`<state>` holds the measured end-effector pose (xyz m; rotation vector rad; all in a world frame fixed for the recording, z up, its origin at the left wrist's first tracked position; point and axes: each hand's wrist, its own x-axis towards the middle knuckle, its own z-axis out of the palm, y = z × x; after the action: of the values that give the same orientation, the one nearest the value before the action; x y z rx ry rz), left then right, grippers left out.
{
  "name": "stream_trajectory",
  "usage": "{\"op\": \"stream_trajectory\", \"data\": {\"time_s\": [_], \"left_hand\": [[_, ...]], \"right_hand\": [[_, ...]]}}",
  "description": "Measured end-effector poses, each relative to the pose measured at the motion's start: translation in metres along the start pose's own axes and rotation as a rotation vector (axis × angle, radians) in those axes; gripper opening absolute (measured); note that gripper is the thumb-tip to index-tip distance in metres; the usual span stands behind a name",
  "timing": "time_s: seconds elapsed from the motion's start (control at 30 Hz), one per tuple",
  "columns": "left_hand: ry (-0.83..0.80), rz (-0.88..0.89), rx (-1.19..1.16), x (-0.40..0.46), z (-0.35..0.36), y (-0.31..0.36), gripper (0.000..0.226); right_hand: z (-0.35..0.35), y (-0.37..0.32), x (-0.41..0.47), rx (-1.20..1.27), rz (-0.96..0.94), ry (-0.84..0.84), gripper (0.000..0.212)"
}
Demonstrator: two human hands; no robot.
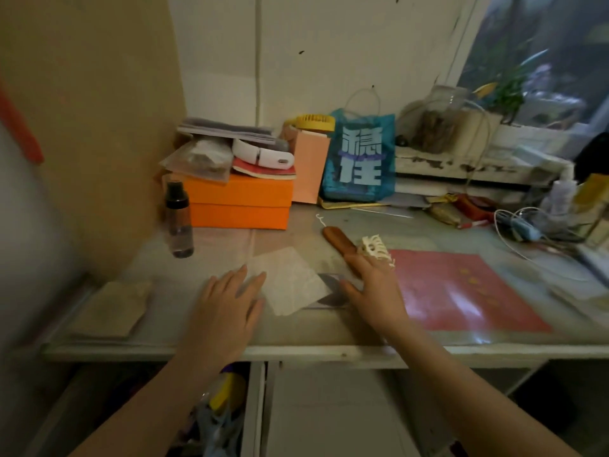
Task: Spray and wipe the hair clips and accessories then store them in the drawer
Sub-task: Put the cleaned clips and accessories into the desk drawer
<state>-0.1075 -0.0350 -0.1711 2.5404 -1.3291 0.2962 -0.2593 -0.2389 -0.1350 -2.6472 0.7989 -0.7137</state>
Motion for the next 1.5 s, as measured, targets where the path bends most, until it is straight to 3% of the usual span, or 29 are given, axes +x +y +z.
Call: {"op": "stream_trajectory", "data": {"time_s": [0.17, 0.4, 0.53, 0.7, 0.93, 1.2, 1.5], "left_hand": [[-0.010, -0.090, -0.067, 0.002, 0.012, -0.007, 0.075], [0.010, -0.092, -0.110, 0.004, 0.015, -0.005, 0.069], [0.012, -0.101, -0.111, 0.005, 0.016, -0.006, 0.067], [0.014, -0.101, -0.134, 0.004, 0.015, -0.004, 0.068], [0.045, -0.068, -0.107, 0.000, 0.011, -0.003, 0.058], [0.050, 0.007, -0.105, -0.016, 0.005, -0.009, 0.055], [0.111, -0.169, -0.150, -0.108, -0.031, -0.041, 0.055]], "right_hand": [[-0.003, 0.021, 0.038, -0.121, 0.143, 0.084, 0.057], [0.010, 0.060, 0.065, 0.144, 0.481, 0.065, 0.075], [0.012, 0.066, 0.064, 0.169, 0.428, 0.077, 0.055], [0.002, 0.068, 0.060, 0.293, 0.430, 0.131, 0.054], [-0.010, 0.055, 0.040, 0.491, 0.365, 0.079, 0.051], [-0.011, -0.001, 0.008, 0.611, 0.229, -0.057, 0.042], [0.018, -0.084, -0.048, 0.516, -0.004, -0.126, 0.046]]}}
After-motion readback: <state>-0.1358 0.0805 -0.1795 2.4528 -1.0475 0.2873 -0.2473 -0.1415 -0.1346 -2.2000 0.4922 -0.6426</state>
